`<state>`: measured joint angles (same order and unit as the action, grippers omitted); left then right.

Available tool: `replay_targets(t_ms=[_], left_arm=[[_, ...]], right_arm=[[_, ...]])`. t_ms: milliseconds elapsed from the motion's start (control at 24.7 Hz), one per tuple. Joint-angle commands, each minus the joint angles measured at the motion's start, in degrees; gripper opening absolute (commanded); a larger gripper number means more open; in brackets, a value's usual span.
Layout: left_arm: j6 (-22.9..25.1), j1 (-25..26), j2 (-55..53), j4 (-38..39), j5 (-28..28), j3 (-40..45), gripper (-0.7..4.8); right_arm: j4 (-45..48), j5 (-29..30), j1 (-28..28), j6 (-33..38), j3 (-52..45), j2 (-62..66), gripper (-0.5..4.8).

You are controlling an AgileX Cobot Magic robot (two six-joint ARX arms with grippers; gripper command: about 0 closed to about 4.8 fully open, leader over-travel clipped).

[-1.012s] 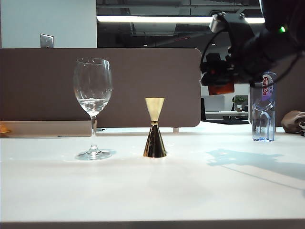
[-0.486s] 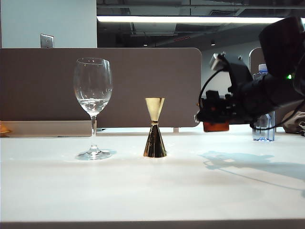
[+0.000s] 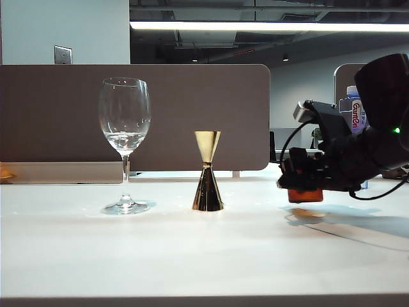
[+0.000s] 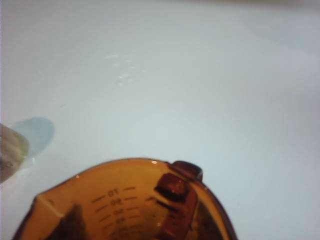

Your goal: Pick up the small amber measuring cup and pour the water in it into the jigger, then pick up the jigger and pour the water in it into the wine glass.

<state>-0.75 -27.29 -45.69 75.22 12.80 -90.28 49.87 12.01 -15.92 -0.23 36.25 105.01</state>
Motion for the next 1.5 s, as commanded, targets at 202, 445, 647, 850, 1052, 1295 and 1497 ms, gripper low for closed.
replay_targets(t_ms=[202,445,647,850,1052,1295,1497], left_arm=[[0.28,0.04,0.07,-0.74,0.04,-0.11,-0.02],[0.28,0.04,0.07,-0.74,0.04,-0.11,-0.02],[0.28,0.04,0.07,-0.74,0.04,-0.11,-0.02],[0.28,0.04,0.07,-0.74,0.04,-0.11,-0.02],[0.28,0.04,0.07,-0.74,0.04,-0.11,-0.02],[0.28,0.04,0.07,-0.74,0.04,-0.11,-0.02],[0.28,0.04,0.07,-0.74,0.04,-0.11,-0.02]], right_arm=[[1.81,2.03,0.52,0.26,0.22,2.69,0.19],[1.75,2.05,0.52,0.28,0.22,3.43,1.48],[1.75,1.84,0.52,0.28,0.22,3.41,1.86],[1.33,-0.04,0.52,0.26,0.2,3.3,2.54],[1.33,-0.5,0.5,0.28,0.15,3.28,3.06],[0.7,-1.03,0.48,0.28,0.09,2.71,3.59],[-2.23,-6.58,0.46,0.31,0.0,-0.02,4.71]])
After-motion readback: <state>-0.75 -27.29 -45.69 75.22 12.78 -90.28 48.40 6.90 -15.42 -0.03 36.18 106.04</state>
